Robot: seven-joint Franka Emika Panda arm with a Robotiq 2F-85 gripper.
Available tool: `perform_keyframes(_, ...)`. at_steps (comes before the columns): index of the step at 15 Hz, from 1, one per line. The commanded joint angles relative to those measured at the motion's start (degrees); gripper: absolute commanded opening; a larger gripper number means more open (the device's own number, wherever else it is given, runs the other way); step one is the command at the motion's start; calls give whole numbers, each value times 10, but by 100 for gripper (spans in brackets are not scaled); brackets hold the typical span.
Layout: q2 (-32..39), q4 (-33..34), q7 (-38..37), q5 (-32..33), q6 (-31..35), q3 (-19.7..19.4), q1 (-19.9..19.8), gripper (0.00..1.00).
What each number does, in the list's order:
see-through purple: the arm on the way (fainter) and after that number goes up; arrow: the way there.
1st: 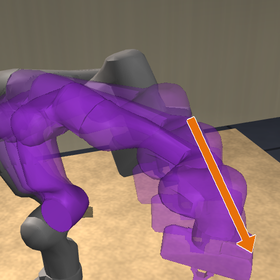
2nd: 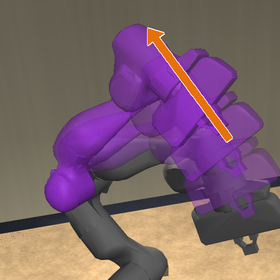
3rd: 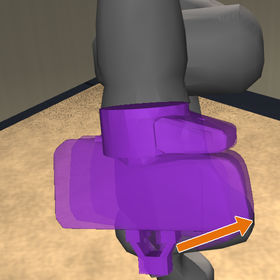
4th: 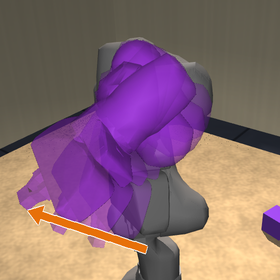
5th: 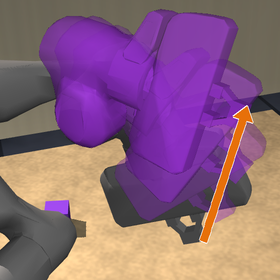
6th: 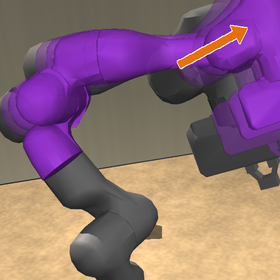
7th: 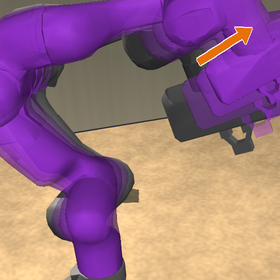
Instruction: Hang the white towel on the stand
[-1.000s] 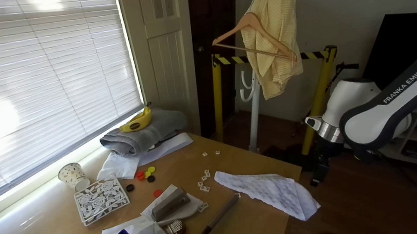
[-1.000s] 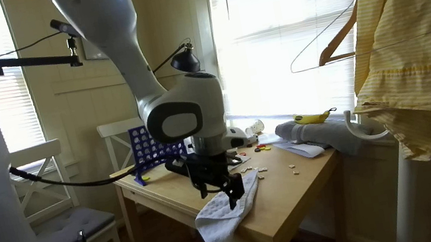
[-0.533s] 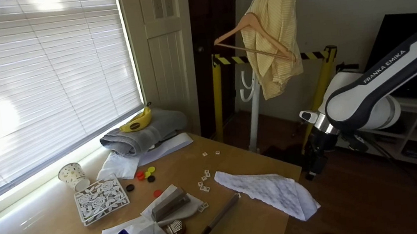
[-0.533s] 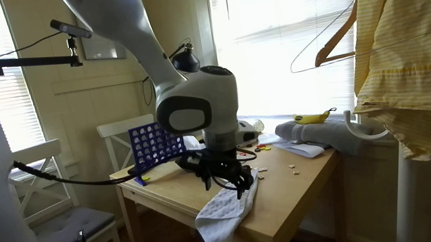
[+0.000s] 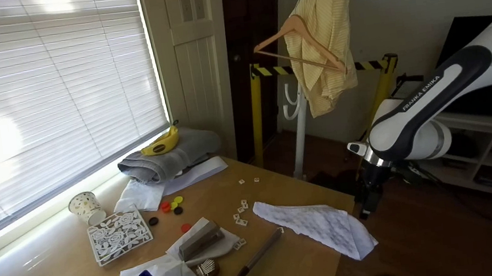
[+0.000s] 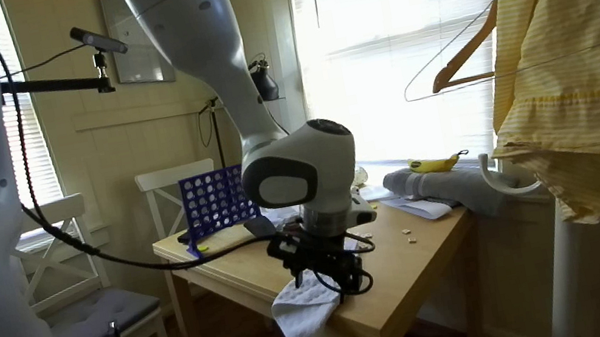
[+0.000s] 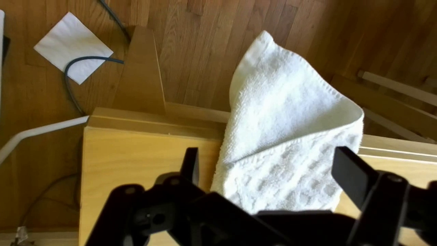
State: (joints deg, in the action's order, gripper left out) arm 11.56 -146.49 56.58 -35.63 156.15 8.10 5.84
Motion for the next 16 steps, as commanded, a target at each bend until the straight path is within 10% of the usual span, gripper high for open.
perform_keyframes(1,51,38,-65,49,1,9,-13,100)
perform_keyframes(16,71,52,-28,17,17,105,-83,100)
